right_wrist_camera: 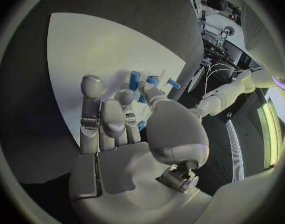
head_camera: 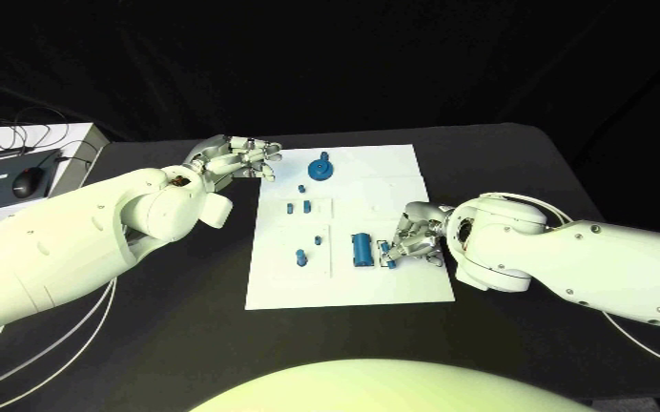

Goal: Assemble the parts on the task board

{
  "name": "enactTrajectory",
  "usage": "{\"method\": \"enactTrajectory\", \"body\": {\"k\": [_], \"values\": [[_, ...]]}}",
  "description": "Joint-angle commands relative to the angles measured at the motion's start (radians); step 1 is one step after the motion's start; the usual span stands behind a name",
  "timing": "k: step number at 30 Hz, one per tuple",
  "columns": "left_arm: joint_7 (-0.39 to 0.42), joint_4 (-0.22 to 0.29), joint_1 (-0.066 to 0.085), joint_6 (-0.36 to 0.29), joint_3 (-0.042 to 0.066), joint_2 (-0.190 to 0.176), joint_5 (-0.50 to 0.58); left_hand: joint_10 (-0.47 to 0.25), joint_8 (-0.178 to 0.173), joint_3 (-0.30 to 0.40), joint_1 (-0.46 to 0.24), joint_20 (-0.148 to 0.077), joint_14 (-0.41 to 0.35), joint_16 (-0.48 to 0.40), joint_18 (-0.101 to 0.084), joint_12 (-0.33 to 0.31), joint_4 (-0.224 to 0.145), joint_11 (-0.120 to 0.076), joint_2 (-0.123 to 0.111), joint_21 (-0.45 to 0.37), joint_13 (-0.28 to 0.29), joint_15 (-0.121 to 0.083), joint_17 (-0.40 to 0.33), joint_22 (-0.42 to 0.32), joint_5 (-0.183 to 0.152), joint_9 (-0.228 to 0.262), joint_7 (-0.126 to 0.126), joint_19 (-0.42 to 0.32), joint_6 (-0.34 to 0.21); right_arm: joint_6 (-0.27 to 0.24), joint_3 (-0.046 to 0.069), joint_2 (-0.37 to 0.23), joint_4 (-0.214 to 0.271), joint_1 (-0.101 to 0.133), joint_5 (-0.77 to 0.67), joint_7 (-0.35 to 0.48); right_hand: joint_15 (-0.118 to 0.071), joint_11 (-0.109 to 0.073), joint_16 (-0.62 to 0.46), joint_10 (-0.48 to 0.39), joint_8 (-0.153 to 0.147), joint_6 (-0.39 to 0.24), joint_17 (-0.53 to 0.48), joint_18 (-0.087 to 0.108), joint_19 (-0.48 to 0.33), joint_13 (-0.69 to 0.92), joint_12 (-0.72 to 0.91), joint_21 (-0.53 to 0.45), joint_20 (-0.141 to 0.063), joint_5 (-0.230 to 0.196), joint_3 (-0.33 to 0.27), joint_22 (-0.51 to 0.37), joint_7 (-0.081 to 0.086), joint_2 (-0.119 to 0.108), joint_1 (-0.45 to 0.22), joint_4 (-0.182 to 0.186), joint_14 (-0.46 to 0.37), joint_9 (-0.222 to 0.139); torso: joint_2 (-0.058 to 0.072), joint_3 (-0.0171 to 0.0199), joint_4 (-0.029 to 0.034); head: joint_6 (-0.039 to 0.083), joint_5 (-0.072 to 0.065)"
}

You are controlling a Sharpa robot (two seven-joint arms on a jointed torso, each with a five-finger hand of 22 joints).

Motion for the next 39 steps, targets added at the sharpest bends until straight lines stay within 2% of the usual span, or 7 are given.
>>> {"method": "enactTrajectory", "body": {"k": [1,17,20,22,30,33,39], "values": [[0.001,0.003,-0.001,0.019,0.000,0.000,0.000,-0.004,-0.003,0.003,-0.002,0.000,0.000,-0.006,0.000,0.000,-0.001,0.003,0.001,0.003,-0.001,0.007,-0.002,0.000,0.002,-0.001,-0.001,-0.005,-0.008,-0.005,0.000,0.002,0.001,-0.001,0.006,0.002,0.003,-0.002,0.003,0.001,-0.001,0.003,-0.001,0.002,0.033,0.001,0.005,0.001,0.005,-0.006,-0.004,0.063,0.003,-0.002,0.003,0.000,0.006,0.001,0.000,0.0001,-0.0003,0.000,0.001],[-0.003,0.004,-0.001,0.021,0.000,-0.001,-0.001,-0.005,-0.002,0.003,-0.003,0.000,0.000,-0.006,0.001,0.000,0.001,0.003,0.001,0.003,-0.001,0.007,-0.002,-0.002,0.002,0.000,0.000,-0.004,-0.011,-0.037,0.000,0.013,-0.019,-0.001,-0.006,0.003,0.003,-0.002,0.004,0.003,0.001,0.003,-0.002,0.002,0.034,0.001,0.007,0.000,0.005,-0.013,-0.032,0.062,0.002,-0.002,-0.006,0.021,0.006,0.000,0.000,0.0004,-0.0006,0.000,0.003],[-0.004,0.004,-0.001,0.021,0.000,-0.002,-0.001,-0.005,-0.002,0.003,-0.003,0.000,0.000,-0.006,0.001,0.000,0.001,0.003,0.001,0.003,-0.001,0.007,-0.002,-0.002,0.002,0.000,0.000,-0.004,-0.011,-0.041,0.000,0.015,-0.021,-0.001,-0.007,0.004,0.004,-0.001,0.005,0.004,0.002,0.004,-0.002,0.002,0.034,0.001,0.007,0.002,0.005,0.002,-0.057,0.063,0.003,-0.004,-0.012,0.031,0.006,0.000,0.000,0.0004,-0.0002,-0.001,0.002],[-0.005,0.004,-0.001,0.022,0.000,-0.002,-0.001,-0.005,-0.002,0.003,-0.003,0.000,0.000,-0.006,0.001,0.000,0.001,0.003,0.001,0.003,-0.001,0.007,-0.002,-0.002,0.002,0.000,0.000,-0.004,-0.011,-0.043,0.000,0.017,-0.022,-0.001,-0.006,0.005,0.004,-0.002,0.005,0.002,0.003,0.003,-0.003,0.003,0.034,0.000,0.006,0.001,0.006,0.002,-0.099,0.063,0.004,0.009,0.001,0.038,0.006,0.000,0.000,0.0002,-0.0005,-0.001,0.002],[-0.005,0.004,-0.001,0.023,0.000,-0.002,-0.002,-0.005,-0.002,0.003,-0.003,0.000,0.000,-0.006,0.001,0.000,0.001,0.003,0.001,0.003,-0.001,0.007,-0.002,-0.002,0.002,0.000,0.000,-0.004,-0.011,-0.046,0.000,0.021,-0.023,-0.001,0.001,0.007,0.005,0.001,0.005,0.002,0.002,0.002,-0.004,0.004,0.034,-0.001,0.006,-0.004,0.007,-0.024,-0.136,0.062,0.005,0.008,-0.001,0.062,0.006,-0.002,0.000,0.0002,-0.0007,-0.001,0.002],[-0.006,0.004,-0.001,0.022,0.000,-0.002,-0.002,-0.005,-0.002,0.003,-0.003,0.000,0.000,-0.006,0.001,0.000,0.001,0.003,0.001,0.003,-0.001,0.007,-0.002,-0.002,0.002,0.000,0.000,-0.004,-0.011,-0.050,0.000,0.021,-0.024,-0.002,0.002,0.007,0.006,0.002,0.005,0.002,0.002,0.002,-0.004,0.004,0.034,-0.002,0.006,-0.003,0.007,-0.084,-0.155,0.062,0.006,0.007,-0.008,0.082,0.005,-0.002,0.000,0.0004,-0.0007,-0.001,0.002],[-0.006,0.004,-0.001,0.022,0.000,-0.002,-0.002,-0.005,-0.002,0.003,-0.003,0.000,0.000,-0.006,0.001,0.000,0.001,0.003,0.001,0.003,-0.001,0.007,-0.002,-0.002,0.002,0.000,0.000,-0.004,-0.011,-0.054,0.000,0.021,-0.024,-0.002,0.002,0.009,0.007,0.003,0.004,0.000,0.004,0.000,-0.005,0.005,0.033,-0.005,0.003,-0.011,0.008,-0.089,-0.173,0.061,0.006,0.003,-0.001,0.102,0.005,0.000,0.000,0.0003,-0.0004,-0.001,0.002]]}}
